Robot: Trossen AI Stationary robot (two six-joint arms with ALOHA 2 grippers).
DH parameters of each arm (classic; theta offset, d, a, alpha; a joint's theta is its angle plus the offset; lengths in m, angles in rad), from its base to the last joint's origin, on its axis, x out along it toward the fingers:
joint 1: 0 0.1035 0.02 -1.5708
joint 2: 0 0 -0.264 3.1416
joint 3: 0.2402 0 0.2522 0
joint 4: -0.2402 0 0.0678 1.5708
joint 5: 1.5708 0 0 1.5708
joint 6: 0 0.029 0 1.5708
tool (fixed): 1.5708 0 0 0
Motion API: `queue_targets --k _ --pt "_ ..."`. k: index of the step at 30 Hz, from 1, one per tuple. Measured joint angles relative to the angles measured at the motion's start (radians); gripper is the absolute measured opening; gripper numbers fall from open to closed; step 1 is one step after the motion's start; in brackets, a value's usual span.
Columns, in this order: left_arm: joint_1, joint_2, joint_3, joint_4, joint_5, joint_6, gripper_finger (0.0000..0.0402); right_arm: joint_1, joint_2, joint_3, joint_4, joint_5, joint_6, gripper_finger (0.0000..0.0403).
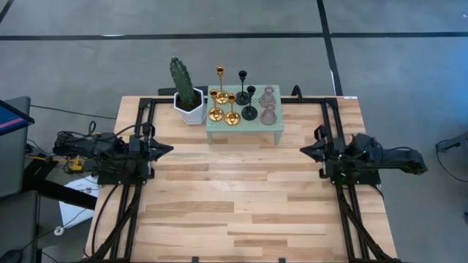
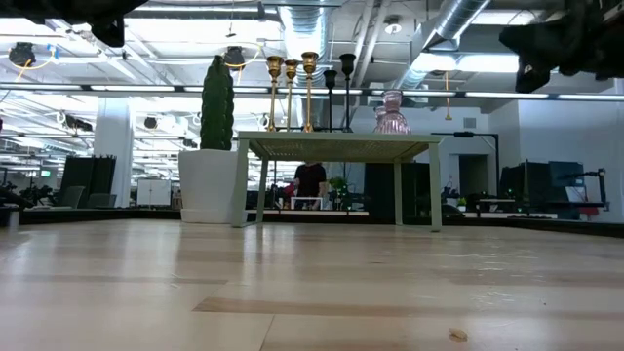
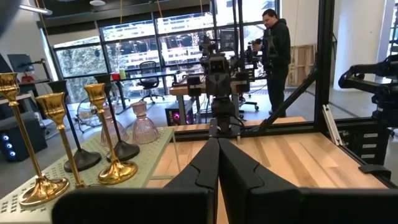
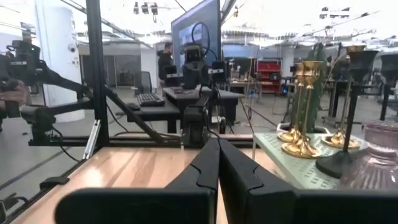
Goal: Pick & Place candle stick holders
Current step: Return to Home Position
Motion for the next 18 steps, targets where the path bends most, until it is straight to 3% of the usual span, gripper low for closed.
queue_targets --k 9,18 --pt "0.0 0.0 0.0 0.0 0.0 -0.004 0.0008 0.0 0.0 -0.104 0.071 -0.002 -0.006 0.0" --pt "0.0 0.0 0.0 0.0 0.0 -0.004 0.0008 0.0 0.0 -0.106 0.019 -0.003 -0.04 0.0"
